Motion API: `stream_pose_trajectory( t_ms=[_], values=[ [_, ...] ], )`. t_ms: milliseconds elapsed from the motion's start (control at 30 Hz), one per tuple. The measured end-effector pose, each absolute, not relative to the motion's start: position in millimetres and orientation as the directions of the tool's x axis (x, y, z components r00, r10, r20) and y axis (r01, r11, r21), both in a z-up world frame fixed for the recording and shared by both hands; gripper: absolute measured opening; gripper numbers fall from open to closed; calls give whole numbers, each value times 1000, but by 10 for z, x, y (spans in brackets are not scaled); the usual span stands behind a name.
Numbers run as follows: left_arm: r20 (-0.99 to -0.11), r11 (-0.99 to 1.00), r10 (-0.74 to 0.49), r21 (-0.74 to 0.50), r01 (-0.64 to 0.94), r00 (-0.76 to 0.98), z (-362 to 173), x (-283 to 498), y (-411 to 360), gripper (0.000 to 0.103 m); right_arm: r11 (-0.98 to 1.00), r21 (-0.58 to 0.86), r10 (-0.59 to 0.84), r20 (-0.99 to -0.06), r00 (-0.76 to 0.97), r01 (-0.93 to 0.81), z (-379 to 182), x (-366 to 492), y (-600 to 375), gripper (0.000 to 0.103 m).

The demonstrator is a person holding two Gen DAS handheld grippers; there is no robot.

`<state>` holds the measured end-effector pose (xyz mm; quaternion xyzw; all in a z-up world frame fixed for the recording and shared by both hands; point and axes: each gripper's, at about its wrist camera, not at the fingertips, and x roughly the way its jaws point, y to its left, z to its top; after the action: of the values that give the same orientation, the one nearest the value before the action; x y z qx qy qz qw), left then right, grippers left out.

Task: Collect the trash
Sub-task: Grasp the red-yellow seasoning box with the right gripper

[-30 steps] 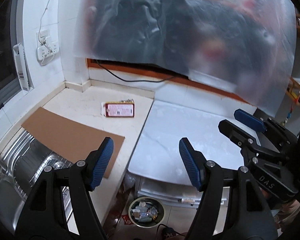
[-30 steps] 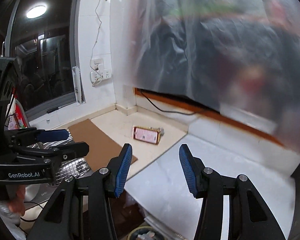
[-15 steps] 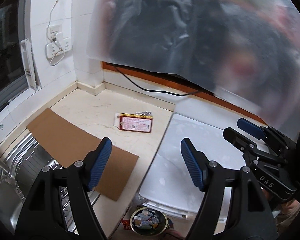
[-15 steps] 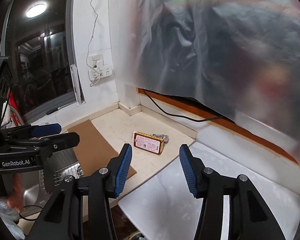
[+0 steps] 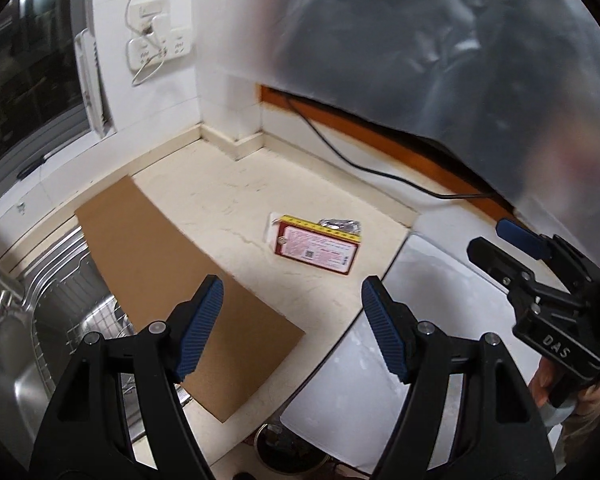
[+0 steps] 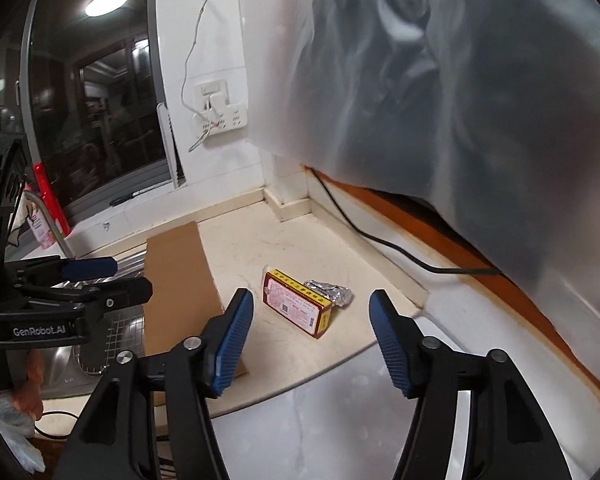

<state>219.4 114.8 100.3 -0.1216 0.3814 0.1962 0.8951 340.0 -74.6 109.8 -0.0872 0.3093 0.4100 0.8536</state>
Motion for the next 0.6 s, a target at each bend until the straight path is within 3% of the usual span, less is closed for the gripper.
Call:
stream_pose_trajectory(
  t_ms=[600],
  values=[
    [-815,806,324,-27,-592,479,385,2547,1396,69,471,153,619,-759,202,-869,-377,4667,393,62]
  ],
)
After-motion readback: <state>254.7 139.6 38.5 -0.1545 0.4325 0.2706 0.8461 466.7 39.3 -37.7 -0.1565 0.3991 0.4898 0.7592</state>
